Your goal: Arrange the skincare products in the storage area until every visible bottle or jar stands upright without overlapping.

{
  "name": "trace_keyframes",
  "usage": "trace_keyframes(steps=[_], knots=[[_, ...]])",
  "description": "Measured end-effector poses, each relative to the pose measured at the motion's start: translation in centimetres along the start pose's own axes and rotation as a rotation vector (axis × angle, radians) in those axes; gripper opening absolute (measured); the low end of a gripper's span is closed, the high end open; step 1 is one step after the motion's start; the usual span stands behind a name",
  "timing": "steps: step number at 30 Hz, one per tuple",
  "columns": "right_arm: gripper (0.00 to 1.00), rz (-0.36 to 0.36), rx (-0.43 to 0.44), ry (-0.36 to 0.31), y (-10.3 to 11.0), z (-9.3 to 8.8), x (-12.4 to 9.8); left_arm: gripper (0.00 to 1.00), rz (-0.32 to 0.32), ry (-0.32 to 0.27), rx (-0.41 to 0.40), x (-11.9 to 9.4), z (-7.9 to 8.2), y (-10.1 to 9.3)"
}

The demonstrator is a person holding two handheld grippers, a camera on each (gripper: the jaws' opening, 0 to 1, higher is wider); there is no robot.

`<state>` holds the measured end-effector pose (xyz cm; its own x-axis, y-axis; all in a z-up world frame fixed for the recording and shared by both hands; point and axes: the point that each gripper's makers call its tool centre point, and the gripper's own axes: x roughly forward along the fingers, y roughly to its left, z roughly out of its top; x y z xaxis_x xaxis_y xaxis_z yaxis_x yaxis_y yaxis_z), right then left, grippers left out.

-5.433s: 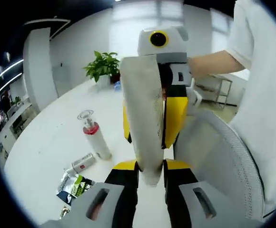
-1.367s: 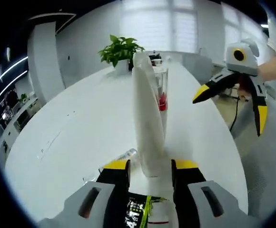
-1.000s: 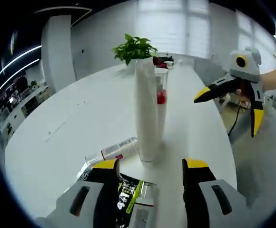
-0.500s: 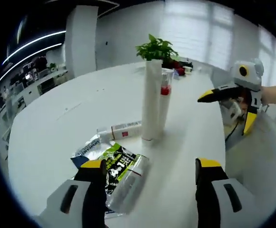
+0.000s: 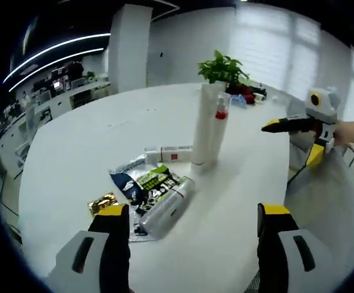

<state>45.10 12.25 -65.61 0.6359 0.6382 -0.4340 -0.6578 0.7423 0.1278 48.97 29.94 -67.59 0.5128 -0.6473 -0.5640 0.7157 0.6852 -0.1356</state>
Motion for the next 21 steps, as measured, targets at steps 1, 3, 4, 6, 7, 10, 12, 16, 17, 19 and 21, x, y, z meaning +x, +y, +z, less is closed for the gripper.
trace_keyframes(steps=[1,3,4,6,7,10,12,16,17,19,21], knots=[[0.91,0.0,0.001,-0.001,0.0,0.0,-0.1,0.86,0.007,-0.001,-0.01,-0.3,-0.2,0.0],[0.91,-0.001,0.008,-0.004,0.2,0.0,-0.3,0.88,0.02,-0.009,-0.034,-0.8,-0.4,-0.1],[0.91,-0.001,0.01,-0.005,0.2,0.0,-0.3,0.88,0.025,-0.011,-0.041,-1.1,-0.6,-0.1],[0.92,-0.004,0.014,-0.006,0.3,-0.1,-0.5,0.89,0.043,-0.012,-0.058,-1.6,-0.9,-0.1],[0.92,-0.006,0.014,-0.008,0.3,0.0,-0.6,0.9,0.053,-0.016,-0.07,-2.0,-1.0,-0.1],[0.92,-0.008,0.014,-0.012,0.4,0.1,-0.9,0.9,0.075,-0.026,-0.087,-2.7,-1.2,-0.1],[0.92,-0.01,0.014,-0.016,0.5,0.2,-1.1,0.91,0.086,-0.032,-0.097,-3.2,-1.4,-0.2],[0.92,-0.016,0.011,-0.021,0.7,0.3,-1.7,0.92,0.099,-0.038,-0.105,-3.9,-1.7,-0.4],[0.92,-0.02,0.01,-0.024,0.7,0.4,-1.8,0.92,0.104,-0.038,-0.107,-4.2,-1.8,-0.4],[0.92,-0.026,0.012,-0.031,0.6,0.5,-2.0,0.92,0.112,-0.037,-0.109,-4.6,-2.1,-0.4],[0.92,-0.031,0.012,-0.033,0.5,0.5,-2.2,0.93,0.119,-0.037,-0.112,-4.9,-2.3,-0.4]])
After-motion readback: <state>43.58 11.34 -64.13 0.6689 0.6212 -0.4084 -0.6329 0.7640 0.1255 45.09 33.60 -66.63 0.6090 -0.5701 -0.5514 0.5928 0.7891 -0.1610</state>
